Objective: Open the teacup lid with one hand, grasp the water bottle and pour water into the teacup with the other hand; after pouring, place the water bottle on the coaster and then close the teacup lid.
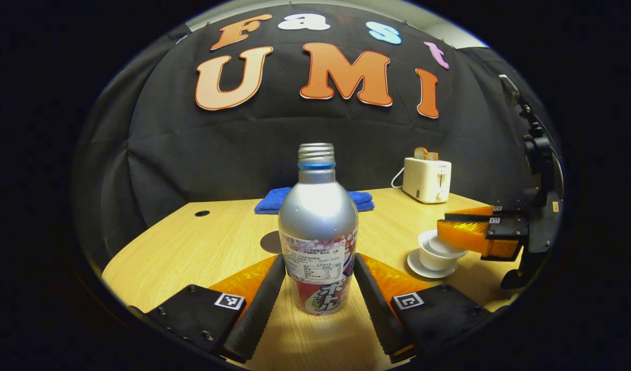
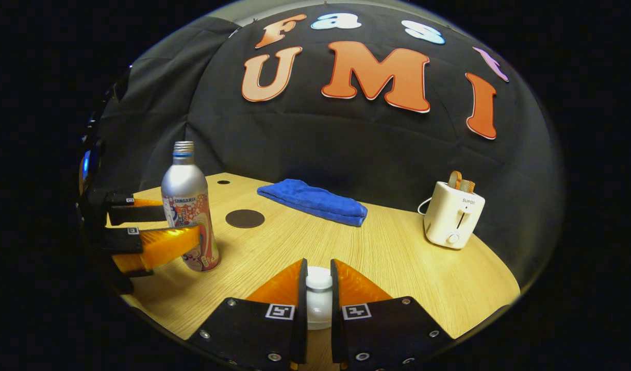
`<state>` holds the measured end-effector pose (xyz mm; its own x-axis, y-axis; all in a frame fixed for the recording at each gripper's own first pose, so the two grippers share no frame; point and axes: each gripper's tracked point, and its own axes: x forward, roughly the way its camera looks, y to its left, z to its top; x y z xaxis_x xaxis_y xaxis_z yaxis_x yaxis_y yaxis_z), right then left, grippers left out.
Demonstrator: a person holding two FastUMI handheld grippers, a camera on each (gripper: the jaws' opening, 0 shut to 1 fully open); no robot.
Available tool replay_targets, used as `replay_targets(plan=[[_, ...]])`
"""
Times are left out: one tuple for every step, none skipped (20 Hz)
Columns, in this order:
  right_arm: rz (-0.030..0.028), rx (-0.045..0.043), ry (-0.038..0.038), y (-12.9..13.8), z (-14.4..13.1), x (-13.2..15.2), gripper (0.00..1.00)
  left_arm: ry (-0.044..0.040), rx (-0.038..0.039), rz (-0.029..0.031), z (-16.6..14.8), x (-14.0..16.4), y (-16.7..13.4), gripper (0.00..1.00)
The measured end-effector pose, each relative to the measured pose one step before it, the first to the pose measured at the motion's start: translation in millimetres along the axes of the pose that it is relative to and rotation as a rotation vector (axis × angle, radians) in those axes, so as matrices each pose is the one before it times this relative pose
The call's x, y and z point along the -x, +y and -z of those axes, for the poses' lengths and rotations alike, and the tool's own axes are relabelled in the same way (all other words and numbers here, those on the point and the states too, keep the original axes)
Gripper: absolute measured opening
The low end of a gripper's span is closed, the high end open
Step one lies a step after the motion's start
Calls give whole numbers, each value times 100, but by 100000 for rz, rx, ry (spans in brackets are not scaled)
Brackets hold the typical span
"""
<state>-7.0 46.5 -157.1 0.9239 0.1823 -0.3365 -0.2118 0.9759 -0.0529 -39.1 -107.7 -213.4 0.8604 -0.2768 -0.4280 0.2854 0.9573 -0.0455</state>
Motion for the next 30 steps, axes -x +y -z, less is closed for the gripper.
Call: replay_targets(plan=[[74, 50, -304, -43, -107, 180, 19, 704, -84, -125, 124, -190, 123, 89], [2, -56, -415, -51, -226, 195, 19, 147, -202, -79, -181, -249, 72, 85], [169, -216, -498, -146, -151, 159, 19, -365, -90, 134, -221, -273, -123, 89], [282, -304, -202, -198, -114, 182, 19, 586, -346, -3, 74, -248, -39, 89], [121, -611, -362, -129, -209, 175, 19, 454, -427, -145, 113, -354, -7, 89], [378, -789, -604, -282, -269, 110, 19, 144, -59, -86, -72, -269, -17, 89], [63, -606, -486, -174, -159, 225, 19, -360, 214, -283, -196, -215, 51, 88], [869, -382, -454, -337, -133, 219, 19, 242, -258, -189, -135, -21, 140, 87], [401, -101, -286, -343, -70, 217, 19, -194, -675, -188, 83, 27, 9, 81], [1097, -143, -445, -397, -101, 282, 14, 48, -1356, -392, -113, -100, 53, 80], [522, -144, -272, -490, -134, 219, 19, -320, -1761, -925, -127, -4, 285, 85], [1004, -312, -347, -482, -31, 256, 19, -1115, -2101, -1503, -483, -117, 303, 80], [724, -203, -304, -441, -99, 242, 19, -168, -2752, -1568, -284, -70, 380, 80], [931, -380, -727, -398, -201, 202, 19, -237, -3061, -1424, -264, -80, 421, 81], [459, -215, -637, -357, -176, 148, 19, -5, -3087, -1047, -182, -100, 256, 81], [587, -225, -785, -327, -171, 153, 19, -150, -3345, -576, -341, -100, 101, 85], [580, -158, -645, -301, -179, 198, 19, 120, -3751, -619, -140, -169, 8, 85], [559, -197, -685, -299, -173, 206, 19, -288, -4237, -699, -316, -115, 19, 85], [667, -249, -700, -307, -240, 155, 19, -417, -4481, -807, -372, -144, 119, 85], [542, -424, -654, -392, -180, 150, 19, -73, -4760, -458, -360, -122, -49, 81], [663, -512, -645, -393, -100, 120, 19, -317, -4848, -843, -61, -72, -61, 89], [578, -504, -588, -371, -209, 187, 19, 368, -4958, -1321, -31, -155, -14, 85], [735, -404, -545, -390, -138, 198, 19, -126, -4743, -339, -150, -162, -165, 85], [627, -356, -484, -474, -101, 92, 19, -190, -4444, 354, -220, -167, -242, 85], [870, -237, -252, -517, -10, 92, 19, -165, -4115, 565, -62, -38, -257, 86], [728, -389, -233, -504, 44, 56, 19, -76, -3777, 478, -109, -201, -422, 85], [577, -548, -8, -418, 35, 69, 19, -607, -3281, -615, -97, -98, -293, 85], [722, -361, -180, -446, -16, 115, 19, -209, -4330, -201, -71, 25, -327, 81], [1012, -191, -474, -574, -104, 65, 19, -603, -4416, -375, -184, -25, -70, 85], [644, -179, -183, -377, 17, 159, 19, -595, -4282, -425, 50, -69, -302, 85]])
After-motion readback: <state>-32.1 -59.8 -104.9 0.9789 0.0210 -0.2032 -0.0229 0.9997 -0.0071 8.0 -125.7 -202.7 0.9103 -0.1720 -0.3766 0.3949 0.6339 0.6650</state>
